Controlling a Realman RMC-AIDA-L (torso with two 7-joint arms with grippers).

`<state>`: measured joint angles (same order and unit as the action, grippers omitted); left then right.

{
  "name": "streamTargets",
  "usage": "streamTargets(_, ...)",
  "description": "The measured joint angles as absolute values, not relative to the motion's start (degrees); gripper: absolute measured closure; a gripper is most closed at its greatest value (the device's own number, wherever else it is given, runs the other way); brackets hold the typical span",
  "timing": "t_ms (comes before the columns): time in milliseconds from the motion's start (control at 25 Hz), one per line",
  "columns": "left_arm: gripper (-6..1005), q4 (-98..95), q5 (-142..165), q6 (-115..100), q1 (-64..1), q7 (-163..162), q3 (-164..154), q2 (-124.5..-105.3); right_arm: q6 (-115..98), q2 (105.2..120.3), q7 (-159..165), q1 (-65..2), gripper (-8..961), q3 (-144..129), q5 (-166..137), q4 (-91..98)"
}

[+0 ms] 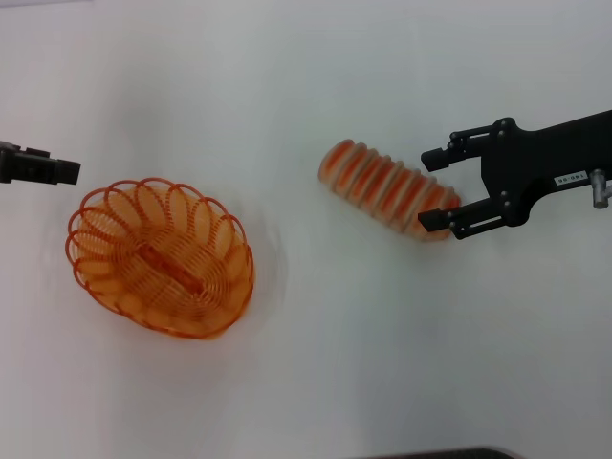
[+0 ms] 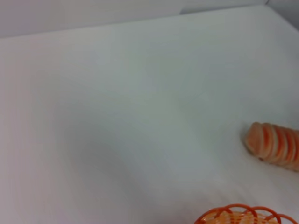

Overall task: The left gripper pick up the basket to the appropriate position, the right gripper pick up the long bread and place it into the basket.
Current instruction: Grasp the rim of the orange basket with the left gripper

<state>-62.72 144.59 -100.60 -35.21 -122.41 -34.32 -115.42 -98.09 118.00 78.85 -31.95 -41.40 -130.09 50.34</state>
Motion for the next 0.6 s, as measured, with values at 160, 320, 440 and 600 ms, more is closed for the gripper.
streamTargets(160, 428, -67.45, 147.55, -100.97, -36.0, -130.34, -41.36, -115.97, -97.65, 118.07, 78.18, -31.91, 133, -41.53, -130.16, 50.21)
streamTargets(320, 429, -68.52, 152.52, -100.9, -38.02, -136.14, -45.72, -116.46, -97.39, 118.15, 77.65, -32.1, 133, -41.57, -130.17, 50.13)
streamTargets(440, 428, -68.53, 155.12, -100.66, -39.47, -138.18, -46.74, -117.16, -96.85, 118.21, 77.25, -32.12, 133, -41.57, -130.17, 50.08)
streamTargets(600, 428, -68.65, 159.45, -99.22, -40.52, -139.75, -48.88, -118.42, -96.15, 118.45, 76.67, -32.08, 133, -41.66, -130.17, 50.08)
